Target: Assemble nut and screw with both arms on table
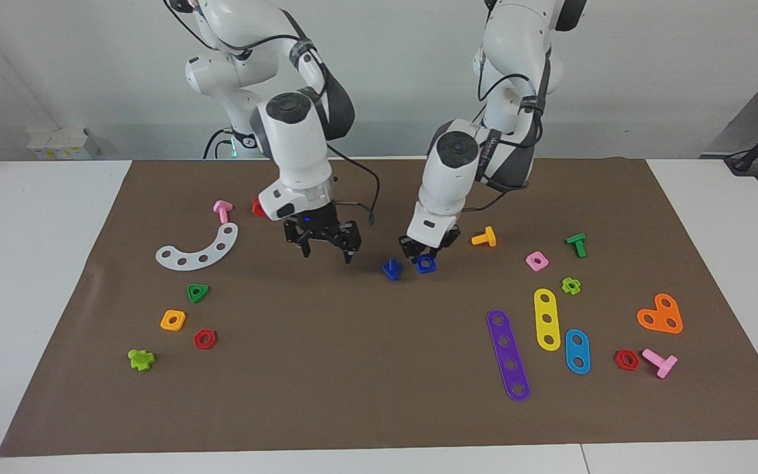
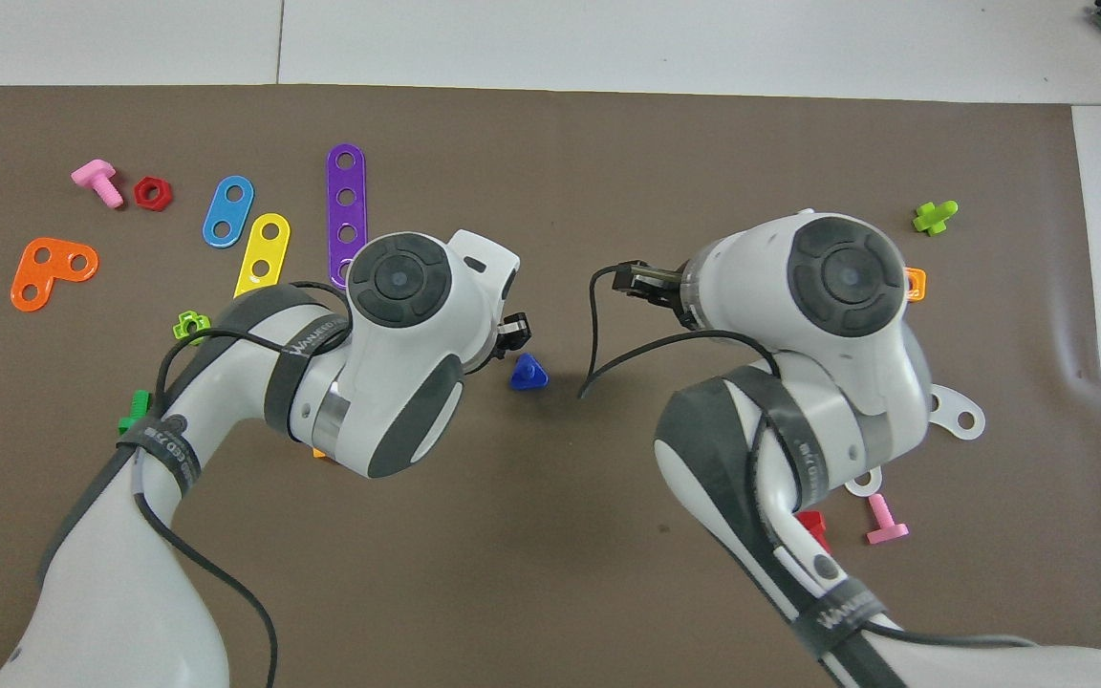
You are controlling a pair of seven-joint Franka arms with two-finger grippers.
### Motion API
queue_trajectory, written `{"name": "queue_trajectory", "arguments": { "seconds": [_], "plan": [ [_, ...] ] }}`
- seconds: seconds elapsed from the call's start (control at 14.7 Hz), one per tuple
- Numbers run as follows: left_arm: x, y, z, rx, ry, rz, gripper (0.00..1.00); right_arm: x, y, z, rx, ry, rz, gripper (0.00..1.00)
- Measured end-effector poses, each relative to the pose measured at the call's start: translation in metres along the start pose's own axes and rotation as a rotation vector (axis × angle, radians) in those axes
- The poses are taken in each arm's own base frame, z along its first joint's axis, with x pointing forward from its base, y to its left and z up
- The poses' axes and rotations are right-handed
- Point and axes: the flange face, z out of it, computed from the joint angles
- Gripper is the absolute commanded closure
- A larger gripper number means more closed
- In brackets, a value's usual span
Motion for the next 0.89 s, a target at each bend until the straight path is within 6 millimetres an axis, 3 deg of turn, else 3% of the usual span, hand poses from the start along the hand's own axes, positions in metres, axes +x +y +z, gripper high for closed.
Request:
{"name": "queue_trajectory", "arguments": {
  "seconds": [0.2, 0.34, 0.55, 0.89],
  "plan": [
    [-0.023, 0.024, 0.010, -0.030, -0.010, -0.022, 1.00, 0.027, 0.064, -0.051, -0.023, 0.003, -0.040, 0.00],
    [-0.027, 0.028, 0.014, -0.034, -0.014, -0.024, 1.00, 0.035, 0.093, -0.081, -0.033, 0.003, -0.050, 0.00],
    [-0.024, 0.028, 0.021, -0.037, -0.013, -0.031, 1.00, 0.046, 0.116, -0.117, -0.040, 0.008, -0.040, 0.00],
    [-0.020, 0.029, 0.029, -0.052, -0.001, -0.035, 1.00, 0.063, 0.137, -0.160, -0.047, 0.015, -0.048, 0.00]
  ]
}}
